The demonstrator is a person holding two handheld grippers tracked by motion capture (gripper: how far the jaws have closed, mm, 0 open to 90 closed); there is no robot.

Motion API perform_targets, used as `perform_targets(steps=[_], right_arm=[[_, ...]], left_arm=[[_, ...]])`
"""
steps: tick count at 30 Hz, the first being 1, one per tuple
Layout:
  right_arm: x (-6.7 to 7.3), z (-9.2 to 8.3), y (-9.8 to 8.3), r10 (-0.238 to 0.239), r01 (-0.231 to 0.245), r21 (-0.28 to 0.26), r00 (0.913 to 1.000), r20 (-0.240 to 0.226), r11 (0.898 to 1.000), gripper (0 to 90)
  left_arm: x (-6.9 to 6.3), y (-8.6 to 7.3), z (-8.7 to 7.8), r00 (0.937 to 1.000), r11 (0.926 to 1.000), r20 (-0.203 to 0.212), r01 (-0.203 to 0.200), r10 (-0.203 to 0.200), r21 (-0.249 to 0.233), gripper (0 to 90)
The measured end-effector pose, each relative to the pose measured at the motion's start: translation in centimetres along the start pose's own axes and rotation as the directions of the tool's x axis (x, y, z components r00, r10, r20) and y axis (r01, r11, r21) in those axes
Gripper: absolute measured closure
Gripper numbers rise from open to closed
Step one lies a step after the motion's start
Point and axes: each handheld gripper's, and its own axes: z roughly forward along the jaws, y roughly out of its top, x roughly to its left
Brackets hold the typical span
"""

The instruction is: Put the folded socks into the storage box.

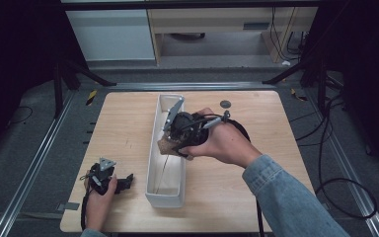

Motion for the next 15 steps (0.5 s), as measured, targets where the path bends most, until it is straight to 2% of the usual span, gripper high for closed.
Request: perform_targets(steps=[15], right_arm=[[0.6, 2.3, 0.3, 0.024, -0.026, -0.024, 0.9968, -0.076, 0.999, 43.4]], left_arm=[[0.0, 0.0, 0.0, 1.0, 1.0, 0.0, -0.002, 0.002, 0.002, 0.0]])
